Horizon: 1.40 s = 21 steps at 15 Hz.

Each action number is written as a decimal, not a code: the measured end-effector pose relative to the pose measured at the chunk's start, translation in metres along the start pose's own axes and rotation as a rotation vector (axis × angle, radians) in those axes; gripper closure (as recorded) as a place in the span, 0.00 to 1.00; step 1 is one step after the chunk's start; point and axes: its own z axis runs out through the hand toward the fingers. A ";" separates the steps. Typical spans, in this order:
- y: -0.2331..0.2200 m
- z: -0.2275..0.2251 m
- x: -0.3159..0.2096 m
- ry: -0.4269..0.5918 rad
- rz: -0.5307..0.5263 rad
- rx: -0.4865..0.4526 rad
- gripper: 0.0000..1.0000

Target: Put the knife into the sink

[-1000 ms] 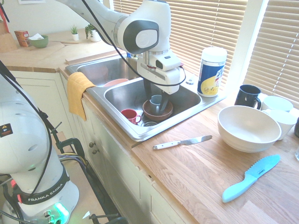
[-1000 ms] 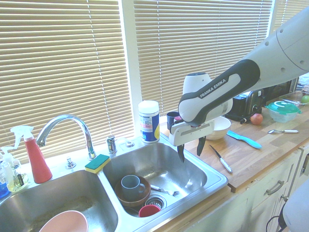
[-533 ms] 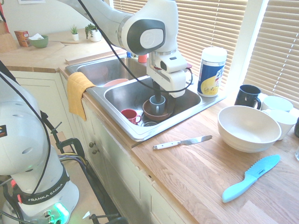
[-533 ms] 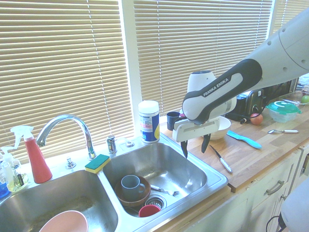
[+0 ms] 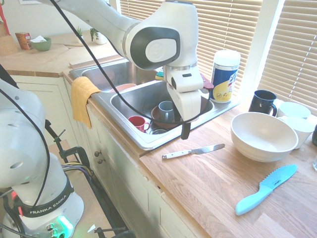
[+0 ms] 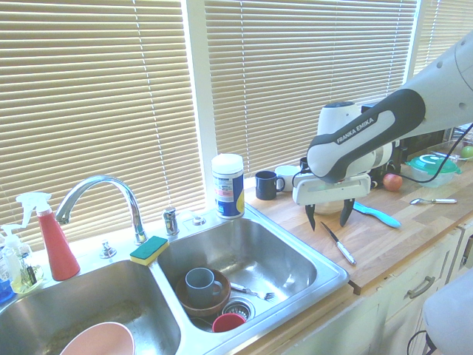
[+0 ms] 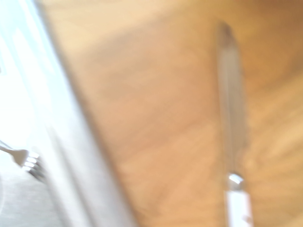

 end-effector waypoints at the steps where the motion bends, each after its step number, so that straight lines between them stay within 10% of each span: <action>1: 0.010 0.006 0.004 -0.006 0.017 -0.008 0.00; 15: 0.029 0.068 0.018 -0.049 0.008 -0.047 0.00; 16: 0.028 0.068 0.019 -0.047 0.002 -0.043 1.00; 21: 0.028 0.068 0.020 -0.045 -0.011 -0.039 1.00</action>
